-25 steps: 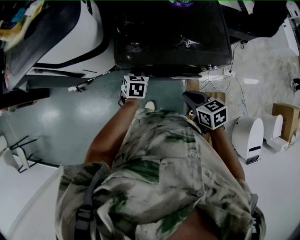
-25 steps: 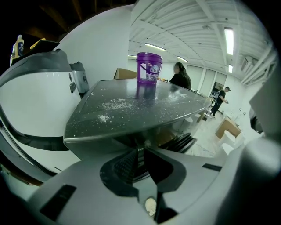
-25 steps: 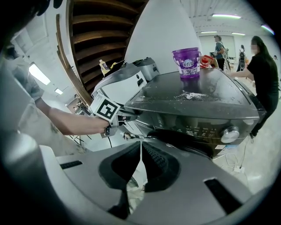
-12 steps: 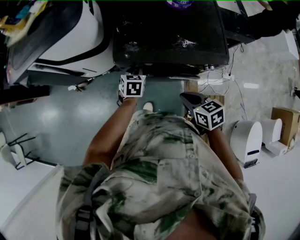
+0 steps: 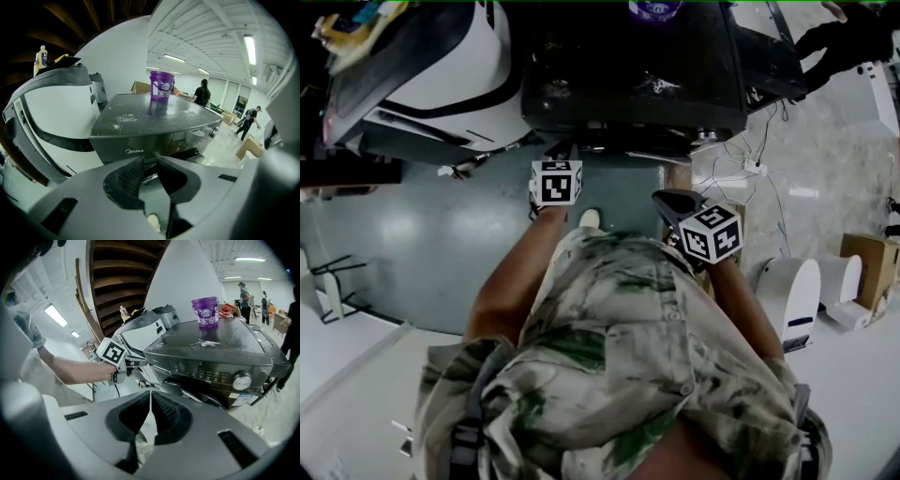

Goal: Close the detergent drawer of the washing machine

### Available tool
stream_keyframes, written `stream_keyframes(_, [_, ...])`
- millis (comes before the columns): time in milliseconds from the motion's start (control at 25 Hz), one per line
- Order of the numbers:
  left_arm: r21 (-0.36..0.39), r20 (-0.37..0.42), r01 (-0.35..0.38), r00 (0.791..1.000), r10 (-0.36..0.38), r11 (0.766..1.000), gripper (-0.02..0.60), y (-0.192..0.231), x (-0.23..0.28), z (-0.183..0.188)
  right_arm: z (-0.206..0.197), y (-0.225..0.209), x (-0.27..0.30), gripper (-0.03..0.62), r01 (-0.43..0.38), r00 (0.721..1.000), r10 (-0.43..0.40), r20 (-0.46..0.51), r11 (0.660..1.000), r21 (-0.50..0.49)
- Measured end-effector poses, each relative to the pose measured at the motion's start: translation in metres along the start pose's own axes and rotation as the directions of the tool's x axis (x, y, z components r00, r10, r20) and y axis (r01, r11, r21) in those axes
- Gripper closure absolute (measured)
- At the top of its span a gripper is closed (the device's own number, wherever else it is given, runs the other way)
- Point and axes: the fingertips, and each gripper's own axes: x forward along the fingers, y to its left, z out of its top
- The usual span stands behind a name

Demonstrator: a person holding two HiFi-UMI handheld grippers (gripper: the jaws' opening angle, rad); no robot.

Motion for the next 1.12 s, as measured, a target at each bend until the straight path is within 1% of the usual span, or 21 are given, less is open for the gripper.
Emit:
stream_keyframes(240, [-0.007, 0.031, -0.014, 0.999, 0.014, 1.0, 0.483, -0.036, -0.036, -0.016, -0.023, 0.008, -0.027, 0.562, -0.039, 0.999, 0.04, 0.006, 0.998, -0.047])
stream_keyframes(360, [-0.017, 0.038, -0.009, 0.999, 0.009, 1.0, 0.483, -0.057, -0.053, -0.028, -0.036, 0.011, -0.041, 0.562, -0.056, 0.998, 0.057, 0.008, 0.996, -0.067])
stream_keyframes(560, [-0.027, 0.045, 0.028, 0.999, -0.026, 0.999, 0.485, -0.093, -0.084, -0.047, -0.056, 0.02, -0.064, 0.563, -0.086, 0.996, 0.088, 0.016, 0.991, -0.103])
stream_keyframes(760, [-0.018, 0.065, 0.066, 0.996, -0.065, 0.998, 0.491, -0.13, -0.121, -0.059, -0.073, 0.031, -0.084, 0.565, -0.112, 0.993, 0.117, 0.032, 0.985, -0.133])
stream_keyframes(1000, [-0.05, 0.097, 0.091, 0.992, -0.085, 0.995, 0.5, -0.159, -0.159, -0.07, -0.09, 0.041, -0.097, 0.566, -0.144, 0.987, 0.152, 0.044, 0.978, -0.154])
stream_keyframes(1120, [-0.049, 0.114, 0.114, 0.988, -0.108, 0.992, 0.508, -0.173, -0.174, -0.072, -0.093, 0.045, -0.102, 0.566, -0.153, 0.985, 0.163, 0.05, 0.974, -0.164])
